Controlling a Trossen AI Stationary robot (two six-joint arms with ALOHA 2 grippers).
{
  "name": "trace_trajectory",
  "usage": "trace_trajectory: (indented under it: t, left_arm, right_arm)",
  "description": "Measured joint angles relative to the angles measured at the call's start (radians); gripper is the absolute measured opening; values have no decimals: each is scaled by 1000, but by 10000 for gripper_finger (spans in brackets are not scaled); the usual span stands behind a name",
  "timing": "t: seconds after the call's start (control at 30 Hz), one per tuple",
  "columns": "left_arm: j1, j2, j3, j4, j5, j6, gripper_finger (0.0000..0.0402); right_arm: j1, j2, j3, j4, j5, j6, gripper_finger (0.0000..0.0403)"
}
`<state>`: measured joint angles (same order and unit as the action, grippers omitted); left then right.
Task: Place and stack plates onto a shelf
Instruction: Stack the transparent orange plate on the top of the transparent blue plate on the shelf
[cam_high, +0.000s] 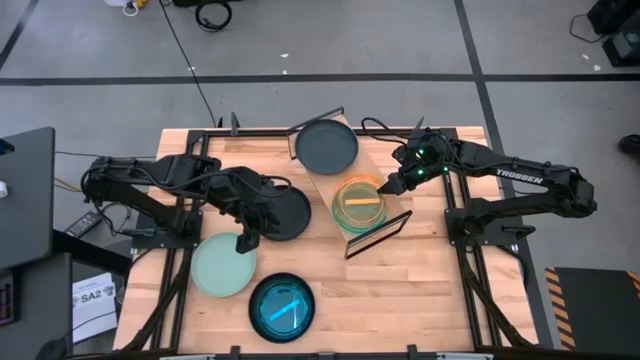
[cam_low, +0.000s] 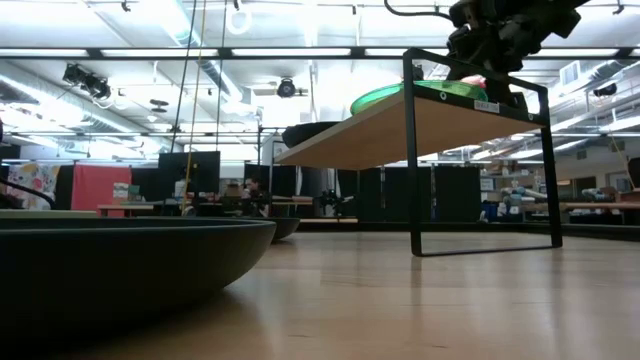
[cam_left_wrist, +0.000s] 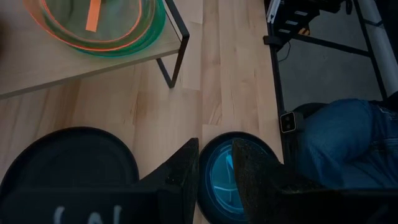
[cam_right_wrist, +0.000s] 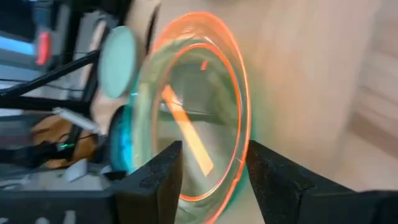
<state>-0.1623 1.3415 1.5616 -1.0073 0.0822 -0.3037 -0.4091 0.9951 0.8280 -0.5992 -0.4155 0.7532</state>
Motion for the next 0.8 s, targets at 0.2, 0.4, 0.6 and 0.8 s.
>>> trace_trajectory:
  t: [0.2,0.4,0.6,0.8]
  left_arm:
    - [0,0,0,0,0,0,103]
    - [0,0,0,0,0,0,103]
    - [0,0,0,0,0,0,103]
    - [0,0,0,0,0,0,103]
  right_arm:
    - [0,0,0,-43,115,-68,214]
    - [0,0,0,-43,130,-130,226]
    - [0,0,0,-19,168,-177,225]
    - [6,0,0,-3,155,-170,225]
